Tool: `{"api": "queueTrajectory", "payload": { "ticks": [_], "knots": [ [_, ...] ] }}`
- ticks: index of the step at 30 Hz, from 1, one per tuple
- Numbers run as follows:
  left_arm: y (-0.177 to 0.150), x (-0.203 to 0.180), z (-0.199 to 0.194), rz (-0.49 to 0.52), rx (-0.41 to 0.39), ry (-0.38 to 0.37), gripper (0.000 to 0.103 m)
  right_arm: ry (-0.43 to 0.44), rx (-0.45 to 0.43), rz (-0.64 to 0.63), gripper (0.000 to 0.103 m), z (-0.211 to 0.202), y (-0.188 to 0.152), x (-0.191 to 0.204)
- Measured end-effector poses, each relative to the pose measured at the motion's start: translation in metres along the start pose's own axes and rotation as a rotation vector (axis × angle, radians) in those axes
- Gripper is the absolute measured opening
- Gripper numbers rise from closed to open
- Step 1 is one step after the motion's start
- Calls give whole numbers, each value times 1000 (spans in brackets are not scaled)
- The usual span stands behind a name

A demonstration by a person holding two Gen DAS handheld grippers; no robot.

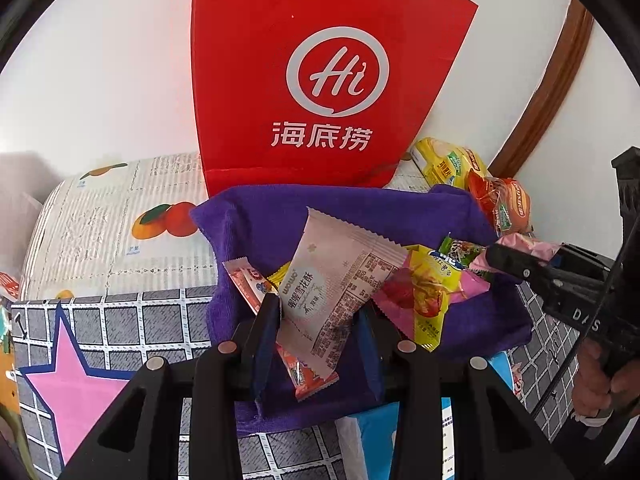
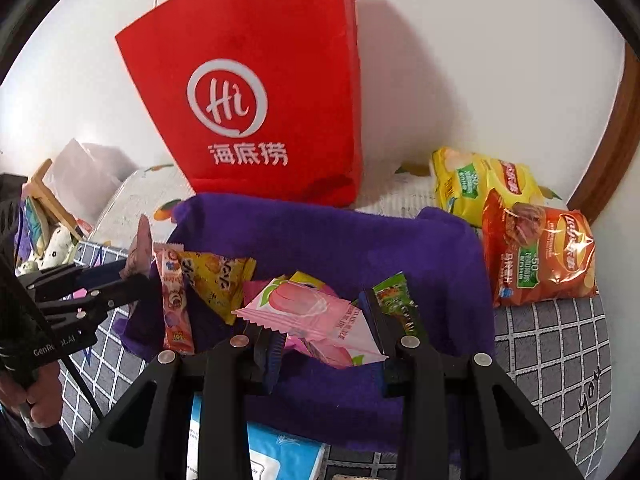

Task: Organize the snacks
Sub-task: 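Lower both packets onto the purple towel and open both tools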

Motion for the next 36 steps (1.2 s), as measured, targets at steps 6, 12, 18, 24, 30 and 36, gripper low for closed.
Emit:
{"api": "queueTrajectory", "payload": {
  "ticks": [6, 12, 18, 24, 30, 36],
  "knots": [
    [0, 1, 0, -3, 3, 1, 36, 28, 31, -42, 35, 3, -5, 12],
    [0, 1, 0, 1, 4, 0, 36, 75, 103, -89, 35, 5, -12, 22],
    [0, 0, 0, 1, 5, 2, 36, 53, 179, -130, 35, 27, -21, 33],
    [-2, -1, 10, 8, 30, -5, 36, 24, 197, -136, 35, 35, -24, 31],
    [-6, -4, 25, -3, 68, -55, 36, -18, 237, -151, 35, 47, -29, 31],
    [-10, -5, 37, -34, 74, -84, 36, -28, 233, -152, 41, 46, -29, 27]
  ]
}}
Point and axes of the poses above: each gripper's, at about its wrist camera, not at the fingertips, and z roughly the way its jaws point, x to its left, y to its top, the point moved 1 cm from there along z, roughly the way its jaws point, and after that the axes turned 6 degrees about z, right-handed, at the moved point
